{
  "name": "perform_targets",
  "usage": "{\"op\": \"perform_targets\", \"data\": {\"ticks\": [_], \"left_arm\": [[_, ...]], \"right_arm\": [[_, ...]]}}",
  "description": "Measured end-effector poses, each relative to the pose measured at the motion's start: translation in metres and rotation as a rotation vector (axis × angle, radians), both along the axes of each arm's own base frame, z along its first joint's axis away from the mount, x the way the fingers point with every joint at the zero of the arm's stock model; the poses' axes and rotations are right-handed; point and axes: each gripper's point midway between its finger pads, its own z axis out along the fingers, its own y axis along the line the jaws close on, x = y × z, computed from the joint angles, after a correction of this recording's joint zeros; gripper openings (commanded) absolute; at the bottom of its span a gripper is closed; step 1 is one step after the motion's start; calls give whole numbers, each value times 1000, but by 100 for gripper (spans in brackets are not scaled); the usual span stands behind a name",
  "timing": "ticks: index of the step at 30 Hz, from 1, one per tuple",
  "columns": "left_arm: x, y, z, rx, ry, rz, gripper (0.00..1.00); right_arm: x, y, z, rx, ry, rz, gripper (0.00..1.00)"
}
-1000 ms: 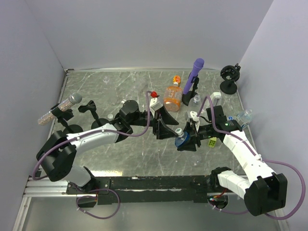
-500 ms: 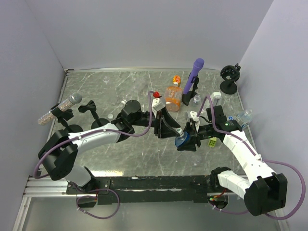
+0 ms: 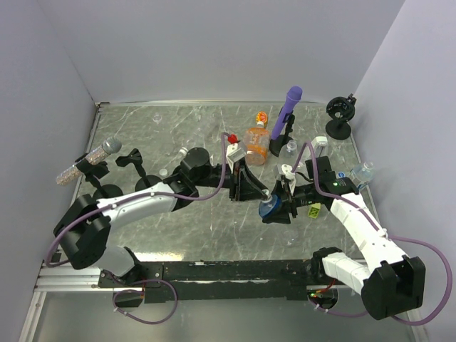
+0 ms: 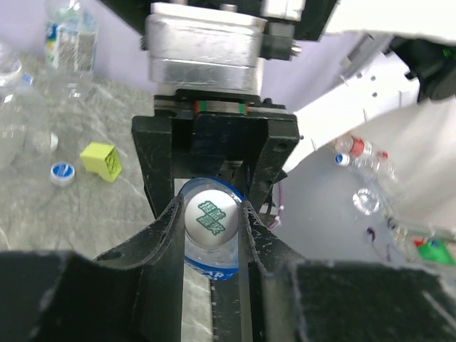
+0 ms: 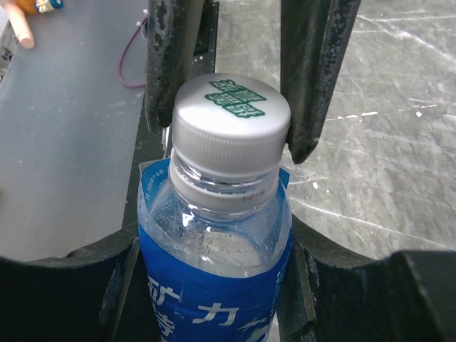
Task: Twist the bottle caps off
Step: Unscrew the bottle cap from the plastic bottle.
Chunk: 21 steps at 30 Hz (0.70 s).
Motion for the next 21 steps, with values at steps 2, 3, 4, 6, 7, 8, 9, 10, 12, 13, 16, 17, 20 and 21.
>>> {"op": "perform_targets", "data": {"ticks": [2, 3, 4, 6, 7, 8, 9, 10, 12, 13, 16, 17, 20, 21], "left_arm": [[1, 1, 1, 23, 45, 41, 1], [1, 2, 1, 39, 78, 72, 1], [1, 2, 1, 63, 120, 108, 1], [2, 2, 4, 101, 191, 175, 1], [-1, -1, 5, 133, 253, 224, 1], [0, -2, 5, 157, 298, 276, 1], [0, -4, 6, 187, 349, 335, 1], [0, -5, 7, 222, 404, 399, 1], [-1, -4, 10, 279, 495, 501, 1], [-1, -4, 11, 303, 544, 552, 1], [0, -4, 9, 349, 657, 683, 1], [1, -5, 8, 361, 678, 716, 1], [4, -7, 6, 409, 733, 823, 1], [4, -8, 6, 427, 744, 860, 1]], "right_arm": [[0, 0, 1, 4, 2, 2, 13], [-1, 0, 1, 5, 4, 2, 13], [-1, 1, 1, 6, 5, 3, 13], [-2, 1, 2, 10, 8, 6, 14], [-2, 1, 2, 11, 9, 6, 13], [-2, 1, 3, 14, 12, 8, 13], [-3, 1, 3, 16, 15, 8, 13], [-3, 1, 3, 18, 18, 8, 13], [-5, 2, 5, 29, 22, 14, 14], [-5, 2, 6, 32, 20, 17, 13], [-4, 2, 7, 31, 16, 16, 14], [-4, 2, 6, 27, 17, 14, 13], [-3, 0, 4, 13, 15, 5, 13], [-2, 0, 3, 10, 13, 3, 13]]}}
